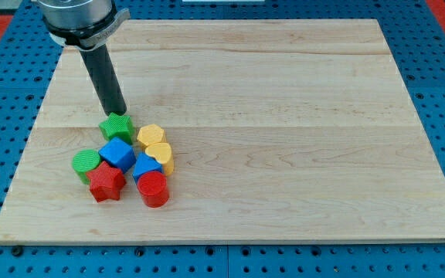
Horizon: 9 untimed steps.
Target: Push the red circle and yellow heart towards the red star
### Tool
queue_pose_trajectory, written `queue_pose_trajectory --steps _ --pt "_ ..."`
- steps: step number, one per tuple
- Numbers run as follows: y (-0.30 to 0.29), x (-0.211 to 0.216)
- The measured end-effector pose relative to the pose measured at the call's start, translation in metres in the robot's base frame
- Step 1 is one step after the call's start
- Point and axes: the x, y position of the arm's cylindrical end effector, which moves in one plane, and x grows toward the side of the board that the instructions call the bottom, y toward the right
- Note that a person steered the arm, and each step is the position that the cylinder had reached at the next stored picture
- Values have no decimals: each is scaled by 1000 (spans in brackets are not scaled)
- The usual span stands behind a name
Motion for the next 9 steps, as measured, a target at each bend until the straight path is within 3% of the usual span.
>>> queue_pose_trajectory --steps 3,9 --pt "-2 -22" --pt "-11 -22"
